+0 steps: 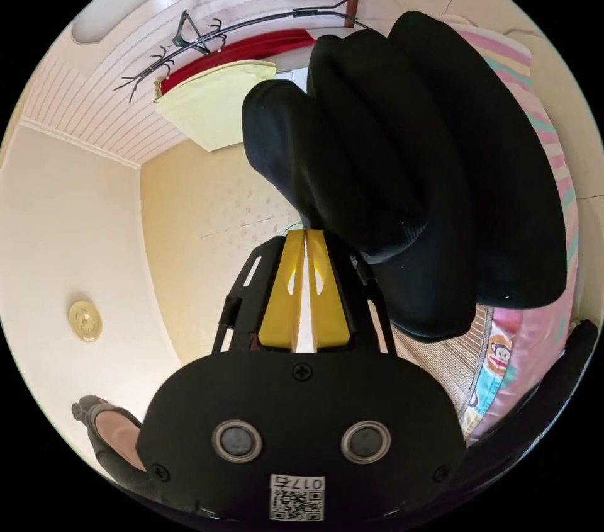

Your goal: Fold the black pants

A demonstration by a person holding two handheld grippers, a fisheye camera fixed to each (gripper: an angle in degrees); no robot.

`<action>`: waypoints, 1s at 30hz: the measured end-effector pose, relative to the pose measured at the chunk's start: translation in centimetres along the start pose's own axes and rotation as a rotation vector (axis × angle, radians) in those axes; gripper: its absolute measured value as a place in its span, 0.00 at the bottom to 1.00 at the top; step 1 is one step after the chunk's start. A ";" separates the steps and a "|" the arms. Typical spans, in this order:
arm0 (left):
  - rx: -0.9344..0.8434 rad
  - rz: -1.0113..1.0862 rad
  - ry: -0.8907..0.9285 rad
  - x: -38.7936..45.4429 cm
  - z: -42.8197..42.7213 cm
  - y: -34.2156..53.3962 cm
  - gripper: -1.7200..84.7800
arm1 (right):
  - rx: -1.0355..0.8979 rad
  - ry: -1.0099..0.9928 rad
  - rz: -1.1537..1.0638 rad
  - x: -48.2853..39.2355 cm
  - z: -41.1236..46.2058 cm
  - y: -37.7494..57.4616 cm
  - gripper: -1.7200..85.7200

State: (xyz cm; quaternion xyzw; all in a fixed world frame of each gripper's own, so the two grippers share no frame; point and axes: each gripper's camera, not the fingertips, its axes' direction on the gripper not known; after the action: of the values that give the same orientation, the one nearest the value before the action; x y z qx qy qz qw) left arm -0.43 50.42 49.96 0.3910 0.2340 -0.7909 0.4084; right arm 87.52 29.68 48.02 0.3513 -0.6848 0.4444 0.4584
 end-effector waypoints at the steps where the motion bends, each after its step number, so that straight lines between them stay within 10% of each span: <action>1: -0.004 -0.003 0.004 0.6 0.6 -0.1 0.08 | 0.011 -0.027 -0.019 0.1 -0.1 0.6 0.02; 20: -0.108 0.126 -0.011 16.4 8.2 -13.2 0.08 | -0.004 -0.085 0.252 17.9 3.6 35.3 0.02; 30: -0.546 0.862 -0.827 35.4 26.2 -14.5 0.15 | -0.284 -0.050 0.226 19.0 11.3 43.3 0.02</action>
State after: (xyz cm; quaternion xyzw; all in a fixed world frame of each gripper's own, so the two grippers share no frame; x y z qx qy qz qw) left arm -36.38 24.04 37.29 -0.0041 0.0726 -0.5539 0.8294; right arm 39.16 33.32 51.39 0.2146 -0.7869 0.3833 0.4335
